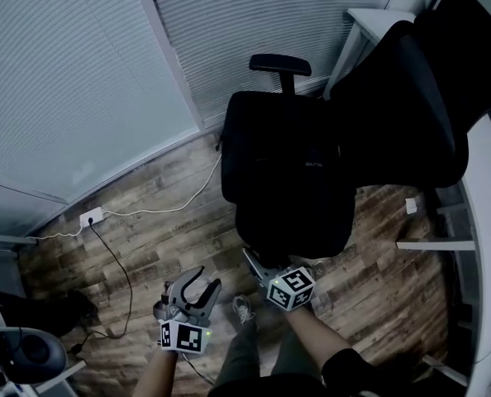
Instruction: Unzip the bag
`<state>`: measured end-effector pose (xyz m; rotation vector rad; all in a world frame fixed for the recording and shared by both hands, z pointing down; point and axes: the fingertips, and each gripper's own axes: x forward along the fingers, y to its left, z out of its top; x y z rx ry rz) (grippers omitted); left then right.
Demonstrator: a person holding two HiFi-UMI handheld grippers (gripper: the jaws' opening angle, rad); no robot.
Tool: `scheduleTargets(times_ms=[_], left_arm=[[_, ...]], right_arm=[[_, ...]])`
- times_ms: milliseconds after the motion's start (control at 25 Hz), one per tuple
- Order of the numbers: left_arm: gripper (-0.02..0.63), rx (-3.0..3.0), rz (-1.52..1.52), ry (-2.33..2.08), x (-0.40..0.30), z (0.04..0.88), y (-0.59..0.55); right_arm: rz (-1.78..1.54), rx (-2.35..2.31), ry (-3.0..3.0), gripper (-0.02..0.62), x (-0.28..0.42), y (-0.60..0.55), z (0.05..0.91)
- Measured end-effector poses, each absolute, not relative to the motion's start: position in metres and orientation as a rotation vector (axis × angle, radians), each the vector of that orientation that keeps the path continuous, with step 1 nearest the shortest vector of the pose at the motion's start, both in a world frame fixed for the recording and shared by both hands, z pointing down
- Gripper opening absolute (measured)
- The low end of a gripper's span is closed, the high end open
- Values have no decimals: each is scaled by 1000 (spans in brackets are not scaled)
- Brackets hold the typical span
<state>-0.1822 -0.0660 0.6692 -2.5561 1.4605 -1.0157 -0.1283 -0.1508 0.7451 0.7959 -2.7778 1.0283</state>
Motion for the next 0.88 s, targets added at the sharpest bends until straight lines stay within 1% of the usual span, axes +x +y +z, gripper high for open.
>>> scheduleTargets(times_ms=[80, 160, 360, 520, 880], left_arm=[[190, -2550, -1025, 1437, -185, 672, -71], [193, -2540, -1035, 1413, -187, 673, -76], [229, -2506, -1045, 1360, -181, 674, -88], [256, -2473, -1078, 1276, -177, 682, -100], [287, -2428, -1135, 1090, -164, 699, -142]], right_arm=[[1023, 786, -2798, 79, -129, -149, 742], [1028, 782, -2811, 60, -128, -148, 738], [1077, 739, -2820, 51, -118, -137, 728], [1177, 641, -2844, 48, -119, -126, 717], [1387, 497, -2875, 48, -118, -129, 696]])
